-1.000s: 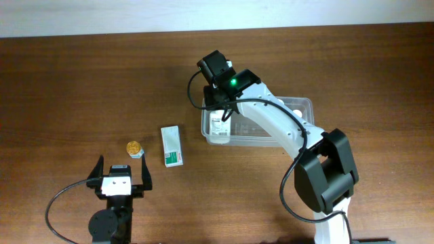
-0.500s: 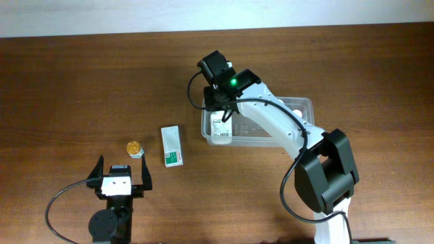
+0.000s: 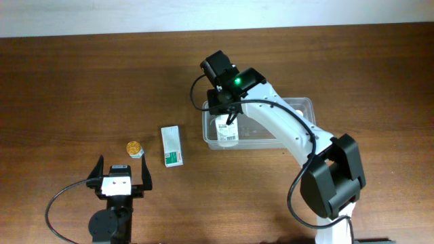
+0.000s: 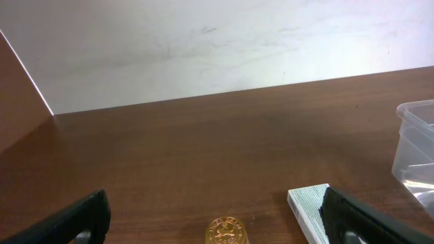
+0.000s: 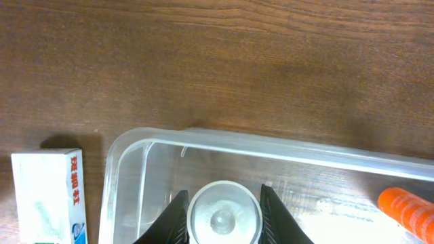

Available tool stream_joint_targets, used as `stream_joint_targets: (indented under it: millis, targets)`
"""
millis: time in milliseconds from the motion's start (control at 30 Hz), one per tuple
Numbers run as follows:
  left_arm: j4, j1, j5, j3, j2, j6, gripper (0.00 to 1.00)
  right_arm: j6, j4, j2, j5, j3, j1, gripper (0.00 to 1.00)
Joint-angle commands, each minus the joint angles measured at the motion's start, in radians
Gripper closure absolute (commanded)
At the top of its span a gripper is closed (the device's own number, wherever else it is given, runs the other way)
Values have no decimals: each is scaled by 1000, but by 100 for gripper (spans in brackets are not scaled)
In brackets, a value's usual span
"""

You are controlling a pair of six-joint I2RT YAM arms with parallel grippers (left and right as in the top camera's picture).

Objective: Pack container

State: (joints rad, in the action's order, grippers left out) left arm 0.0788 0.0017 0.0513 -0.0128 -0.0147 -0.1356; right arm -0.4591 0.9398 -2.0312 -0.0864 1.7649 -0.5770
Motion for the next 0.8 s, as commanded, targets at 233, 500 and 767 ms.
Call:
stream_joint_targets:
  millis: [233,500,767]
  targets:
    - [2,4,-11,3,8,-13,1,6,105,103,4,26,-5,77]
    - [2,4,-11,3,8,-13,1,6,217,117,18,38,-5,76]
    - [2,4,-11,3,8,-13,1,6,278,117,45,38,-5,77]
